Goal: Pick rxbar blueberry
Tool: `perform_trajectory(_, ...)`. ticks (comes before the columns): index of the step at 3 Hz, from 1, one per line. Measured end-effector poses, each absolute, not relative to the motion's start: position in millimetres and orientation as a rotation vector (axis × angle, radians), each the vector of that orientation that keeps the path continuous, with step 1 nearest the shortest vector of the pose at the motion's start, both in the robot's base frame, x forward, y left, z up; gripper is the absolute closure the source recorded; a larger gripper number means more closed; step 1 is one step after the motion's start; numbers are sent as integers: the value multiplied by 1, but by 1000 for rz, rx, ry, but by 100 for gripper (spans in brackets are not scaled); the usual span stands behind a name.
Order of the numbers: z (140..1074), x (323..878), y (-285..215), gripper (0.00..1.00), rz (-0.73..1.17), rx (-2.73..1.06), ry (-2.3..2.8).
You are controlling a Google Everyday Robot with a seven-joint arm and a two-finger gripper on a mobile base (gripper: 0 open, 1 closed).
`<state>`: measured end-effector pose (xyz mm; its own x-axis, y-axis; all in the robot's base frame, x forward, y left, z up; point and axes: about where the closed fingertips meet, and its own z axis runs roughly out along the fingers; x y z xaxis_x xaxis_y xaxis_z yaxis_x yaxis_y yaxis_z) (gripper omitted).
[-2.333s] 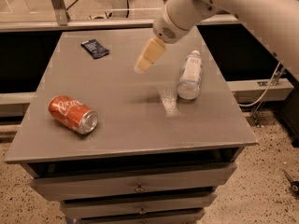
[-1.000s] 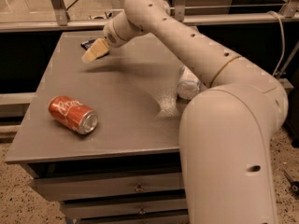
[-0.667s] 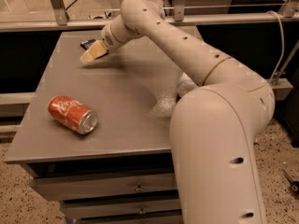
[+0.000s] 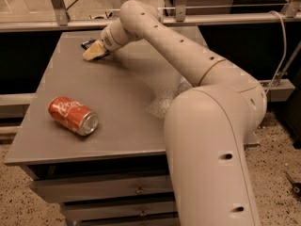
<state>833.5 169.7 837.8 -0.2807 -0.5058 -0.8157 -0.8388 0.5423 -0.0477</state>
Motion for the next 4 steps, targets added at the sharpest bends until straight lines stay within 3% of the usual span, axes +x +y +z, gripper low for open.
perform_trajectory(2, 843, 831, 172, 85, 530, -1079, 1947)
perform_trajectory(3, 855, 824, 171, 100, 533, -1093, 1921)
perform_trajectory(4, 884, 811, 165, 100, 546, -1121, 1844)
